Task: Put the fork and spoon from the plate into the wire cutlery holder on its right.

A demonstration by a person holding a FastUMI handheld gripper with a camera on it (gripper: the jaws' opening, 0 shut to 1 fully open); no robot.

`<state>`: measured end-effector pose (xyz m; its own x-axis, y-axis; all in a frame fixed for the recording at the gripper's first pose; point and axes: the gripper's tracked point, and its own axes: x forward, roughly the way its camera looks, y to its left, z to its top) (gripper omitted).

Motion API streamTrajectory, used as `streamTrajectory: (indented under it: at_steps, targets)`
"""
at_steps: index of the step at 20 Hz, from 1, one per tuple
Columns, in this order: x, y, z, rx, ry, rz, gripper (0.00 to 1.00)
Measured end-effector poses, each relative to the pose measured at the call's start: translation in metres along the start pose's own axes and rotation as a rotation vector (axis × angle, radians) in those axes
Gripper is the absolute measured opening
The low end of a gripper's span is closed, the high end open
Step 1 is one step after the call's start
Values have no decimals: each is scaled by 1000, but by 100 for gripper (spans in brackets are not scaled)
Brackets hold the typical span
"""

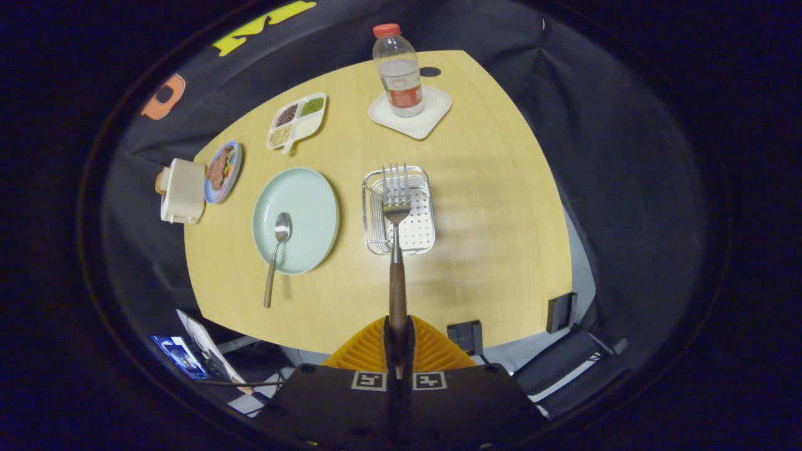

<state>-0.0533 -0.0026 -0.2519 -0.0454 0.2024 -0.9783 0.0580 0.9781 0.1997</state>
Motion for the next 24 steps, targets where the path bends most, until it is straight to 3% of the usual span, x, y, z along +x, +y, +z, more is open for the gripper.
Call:
streamTrajectory:
  at_steps: [11,13,14,15,20,24]
  targets:
    - [14,5,19,-1,26,-16,7]
    - [14,6,24,6,12,-14,21]
    - [13,9,26,7,4,-8,24]
    - [11,11,27,2,-6,-7,39]
    - [-2,21,43,-44,-108,-29,89]
    - [-20,48,52,-118,-203,-58,96]
